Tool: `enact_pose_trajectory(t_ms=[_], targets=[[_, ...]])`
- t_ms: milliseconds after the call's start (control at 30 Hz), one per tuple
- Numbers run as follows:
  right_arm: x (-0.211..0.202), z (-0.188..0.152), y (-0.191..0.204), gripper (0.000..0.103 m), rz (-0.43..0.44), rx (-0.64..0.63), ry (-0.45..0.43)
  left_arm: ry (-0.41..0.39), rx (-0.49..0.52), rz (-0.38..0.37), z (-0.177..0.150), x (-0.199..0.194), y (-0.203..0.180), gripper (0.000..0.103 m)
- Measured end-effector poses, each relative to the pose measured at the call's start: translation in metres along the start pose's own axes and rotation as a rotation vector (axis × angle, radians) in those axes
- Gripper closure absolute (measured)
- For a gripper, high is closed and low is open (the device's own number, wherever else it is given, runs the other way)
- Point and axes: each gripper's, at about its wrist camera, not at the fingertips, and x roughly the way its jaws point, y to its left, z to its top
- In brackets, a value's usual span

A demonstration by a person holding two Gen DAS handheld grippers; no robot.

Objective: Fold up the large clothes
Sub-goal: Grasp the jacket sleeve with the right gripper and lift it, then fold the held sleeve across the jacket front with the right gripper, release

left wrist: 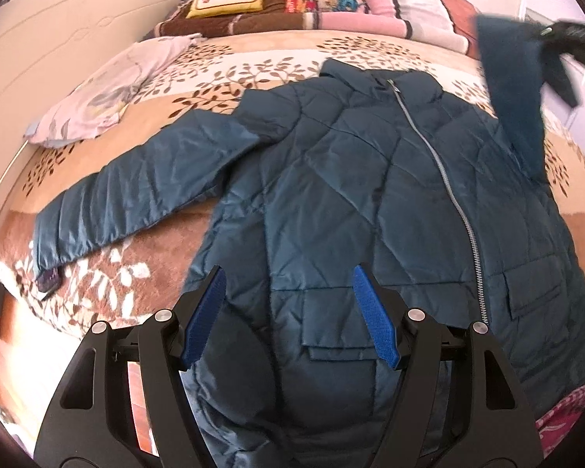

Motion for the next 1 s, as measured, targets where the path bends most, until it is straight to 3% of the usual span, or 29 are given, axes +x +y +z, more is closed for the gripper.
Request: enact_pose_trajectory(t_ms=[67, 167, 233, 333, 400, 433, 467, 700, 867, 1000], targets=[[0.035, -0.012, 0.033, 0.099, 0.035, -0.062, 0.08, -0.004, -0.017, -0.001, -0.002, 0.0, 0.009, 0.035], [0.092, -0.048, 0.062, 0.099, 0.018, -0.116, 0.231, -0.006, -0.039, 0.001, -0.004, 0.0, 0.02, 0.035], [0.118, -0.064, 0.07, 0.098, 0.017, -0.094, 0.322, -0.005, -0.05, -0.001, -0.004, 0.0, 0.026, 0.035], [0.139, -0.086, 0.058, 0.094, 0.083, 0.002, 0.464, -0.005, -0.052, -0.007, -0.004, 0.003, 0.03, 0.035], [0.134, -0.091, 0.051, 0.066, 0.144, 0.064, 0.486, 0.001, -0.053, -0.01, -0.003, 0.006, 0.03, 0.035], [0.128, -0.091, 0.045, 0.04, 0.168, 0.097, 0.476, 0.004, -0.052, -0.013, -0.002, 0.007, 0.029, 0.035], [0.118, -0.091, 0.038, 0.032, 0.174, 0.122, 0.447, 0.005, -0.051, -0.015, -0.001, 0.008, 0.028, 0.035], [0.059, -0.092, -0.015, 0.035, 0.252, 0.337, 0.36, 0.002, -0.011, -0.037, 0.003, 0.011, 0.01, 0.034], [0.035, -0.113, -0.075, 0.051, 0.193, 0.547, 0.336, 0.027, 0.023, -0.039, 0.0, 0.017, -0.003, 0.034], [0.025, -0.129, -0.111, 0.054, 0.16, 0.703, 0.323, 0.045, 0.016, -0.046, -0.004, 0.019, -0.005, 0.034]])
